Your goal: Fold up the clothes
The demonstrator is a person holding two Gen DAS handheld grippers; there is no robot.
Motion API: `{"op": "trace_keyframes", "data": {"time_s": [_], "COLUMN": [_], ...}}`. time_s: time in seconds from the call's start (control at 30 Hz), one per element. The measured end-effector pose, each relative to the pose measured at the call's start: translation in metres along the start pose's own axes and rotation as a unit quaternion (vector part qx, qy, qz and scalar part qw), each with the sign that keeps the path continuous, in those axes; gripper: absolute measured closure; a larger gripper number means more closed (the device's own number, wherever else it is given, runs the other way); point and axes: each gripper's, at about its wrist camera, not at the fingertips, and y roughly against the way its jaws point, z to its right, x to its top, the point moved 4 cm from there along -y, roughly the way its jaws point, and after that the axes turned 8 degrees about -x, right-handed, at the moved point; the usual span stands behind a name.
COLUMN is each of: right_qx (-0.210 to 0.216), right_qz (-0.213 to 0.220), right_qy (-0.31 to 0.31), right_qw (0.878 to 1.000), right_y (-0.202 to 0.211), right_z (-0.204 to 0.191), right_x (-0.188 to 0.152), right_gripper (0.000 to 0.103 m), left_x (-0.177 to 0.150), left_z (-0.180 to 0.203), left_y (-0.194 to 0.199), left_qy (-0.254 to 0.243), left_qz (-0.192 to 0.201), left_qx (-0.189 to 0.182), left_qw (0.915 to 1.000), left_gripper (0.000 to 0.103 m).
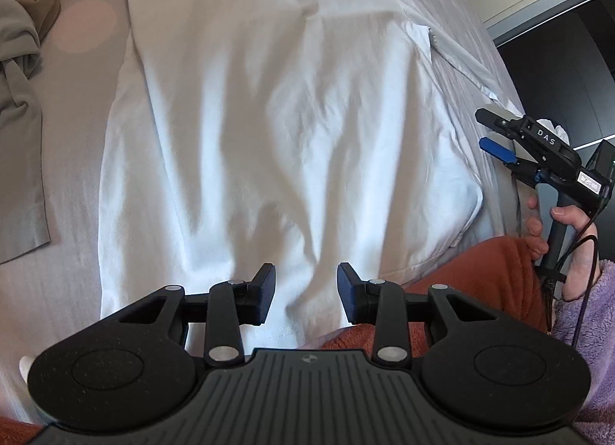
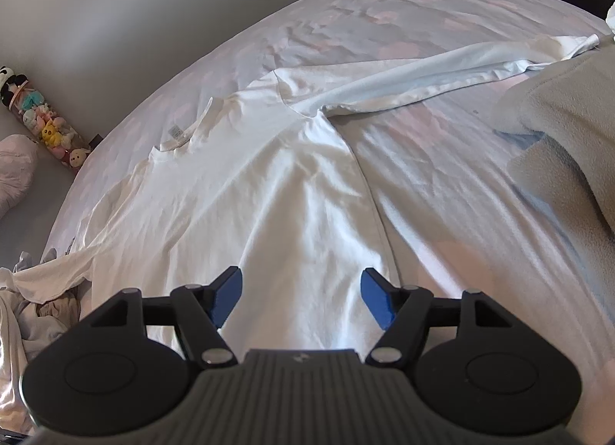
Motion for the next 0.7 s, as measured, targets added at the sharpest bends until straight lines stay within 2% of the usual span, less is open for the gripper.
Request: {"op": "trace_keyframes", "data": {"time_s": [0.07,0.13,0.2,0.33,0.4,0.47,0.57,0.7], "right_qx": [0.002,0.005,0.008,0.007,0.007,0.007,0.007,0.01], "right_qz": [0.002,0.004,0.006,0.005,0.007,0.007,0.005,-0.002], "right_qy": [-0.001,-0.007,-0.012,-0.009,-0.004,-0.003,-0.004,0.009], "right_qw": [1.0,1.0,1.0,1.0,1.0,1.0,1.0,1.0], "right_y": [0.002,0.003,0.003,0.002,0.002,0.002,0.001,-0.001], "right_z": [0.0,0.001,0.002,-0.001,-0.002,-0.003,-0.002,-0.007], "right_x": [0.0,0.0,0.0,0.0,0.0,0.0,0.0,-0.002], "right_gripper": [0.032,0.032,0.031,0.031,0.031,0.031,0.031,0.031], "left_x": [0.003,0.009,0.015,0.019,0.017,0.015,0.01,0.009], "left_z": [0.001,0.0,-0.007,-0.039,-0.059,-0.076,-0.084,-0.086], "left_y": [-0.004,-0.005,-0.002,0.013,0.018,0.013,-0.003,-0.01], "left_qy": [-0.001,0.002,0.001,0.013,0.028,0.047,0.05,0.05], "left_qz": [0.001,0.009,0.019,0.017,0.003,-0.019,-0.052,-0.055], "left_qx": [0.011,0.037,0.084,0.181,0.213,0.229,0.232,0.222], "left_qw": [0.9999,0.9993,0.9963,0.9833,0.9765,0.9721,0.97,0.9722], "left_gripper": [0.071,0.071,0.071,0.071,0.071,0.071,0.072,0.072]}}
